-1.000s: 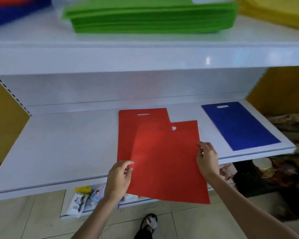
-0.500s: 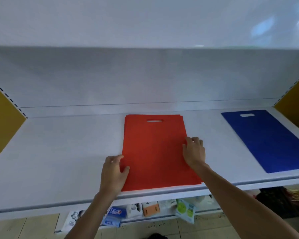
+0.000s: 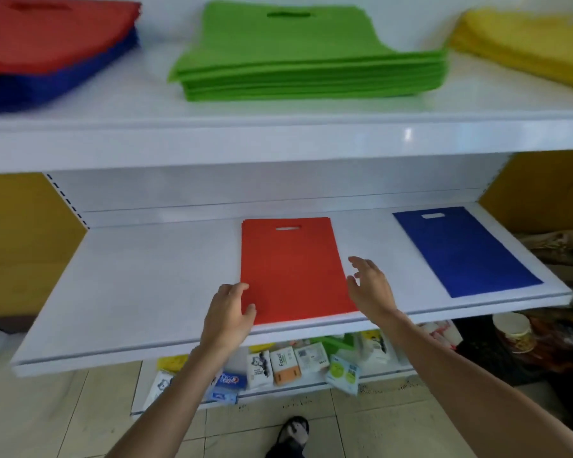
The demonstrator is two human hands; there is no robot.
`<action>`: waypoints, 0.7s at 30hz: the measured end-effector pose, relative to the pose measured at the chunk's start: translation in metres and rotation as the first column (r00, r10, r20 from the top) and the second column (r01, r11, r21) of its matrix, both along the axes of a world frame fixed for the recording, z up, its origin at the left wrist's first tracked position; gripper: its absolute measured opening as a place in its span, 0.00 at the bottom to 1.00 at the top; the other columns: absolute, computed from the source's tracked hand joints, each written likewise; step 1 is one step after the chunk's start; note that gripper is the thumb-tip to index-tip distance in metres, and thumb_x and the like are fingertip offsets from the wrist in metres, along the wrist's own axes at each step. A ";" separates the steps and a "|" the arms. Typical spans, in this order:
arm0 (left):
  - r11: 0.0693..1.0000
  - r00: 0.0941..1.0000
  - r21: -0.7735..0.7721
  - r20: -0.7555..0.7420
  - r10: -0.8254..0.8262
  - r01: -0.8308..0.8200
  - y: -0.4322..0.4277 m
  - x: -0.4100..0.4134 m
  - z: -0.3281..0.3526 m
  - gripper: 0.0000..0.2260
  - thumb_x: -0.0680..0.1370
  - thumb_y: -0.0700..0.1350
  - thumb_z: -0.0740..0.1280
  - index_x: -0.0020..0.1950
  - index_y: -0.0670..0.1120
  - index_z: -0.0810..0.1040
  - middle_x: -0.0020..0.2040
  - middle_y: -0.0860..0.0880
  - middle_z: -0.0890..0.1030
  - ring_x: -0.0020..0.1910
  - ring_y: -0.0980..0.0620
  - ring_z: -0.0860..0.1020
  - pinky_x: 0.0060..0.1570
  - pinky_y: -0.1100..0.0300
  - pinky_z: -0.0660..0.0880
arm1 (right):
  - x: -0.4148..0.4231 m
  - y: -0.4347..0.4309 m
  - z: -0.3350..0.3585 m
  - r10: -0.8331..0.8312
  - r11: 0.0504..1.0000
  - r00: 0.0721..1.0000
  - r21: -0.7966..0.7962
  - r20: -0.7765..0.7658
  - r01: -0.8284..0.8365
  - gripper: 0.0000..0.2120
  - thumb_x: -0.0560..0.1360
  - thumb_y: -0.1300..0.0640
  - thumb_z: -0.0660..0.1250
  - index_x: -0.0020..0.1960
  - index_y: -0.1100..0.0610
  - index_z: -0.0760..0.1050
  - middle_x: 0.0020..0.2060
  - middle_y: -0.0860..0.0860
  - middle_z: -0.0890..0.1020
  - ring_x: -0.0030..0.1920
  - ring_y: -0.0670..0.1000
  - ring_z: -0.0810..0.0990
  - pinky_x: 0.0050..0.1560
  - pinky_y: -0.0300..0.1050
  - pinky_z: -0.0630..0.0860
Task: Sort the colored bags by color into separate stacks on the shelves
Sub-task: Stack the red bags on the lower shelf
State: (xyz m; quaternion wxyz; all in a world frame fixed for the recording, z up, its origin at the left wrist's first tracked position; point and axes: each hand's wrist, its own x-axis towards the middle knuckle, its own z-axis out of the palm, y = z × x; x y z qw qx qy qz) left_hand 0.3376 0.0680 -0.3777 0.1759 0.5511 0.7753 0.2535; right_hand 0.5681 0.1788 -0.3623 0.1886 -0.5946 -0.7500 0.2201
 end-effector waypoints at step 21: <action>0.865 0.979 0.493 -0.202 0.010 0.093 -0.118 -0.051 0.304 0.13 0.74 0.39 0.66 0.58 0.45 0.76 0.53 0.48 0.75 0.46 0.54 0.74 0.48 0.60 0.70 | -0.073 -0.116 0.322 0.226 0.788 0.944 0.615 -0.241 -0.032 0.14 0.74 0.57 0.65 0.59 0.57 0.74 0.47 0.49 0.81 0.39 0.51 0.78 0.43 0.48 0.75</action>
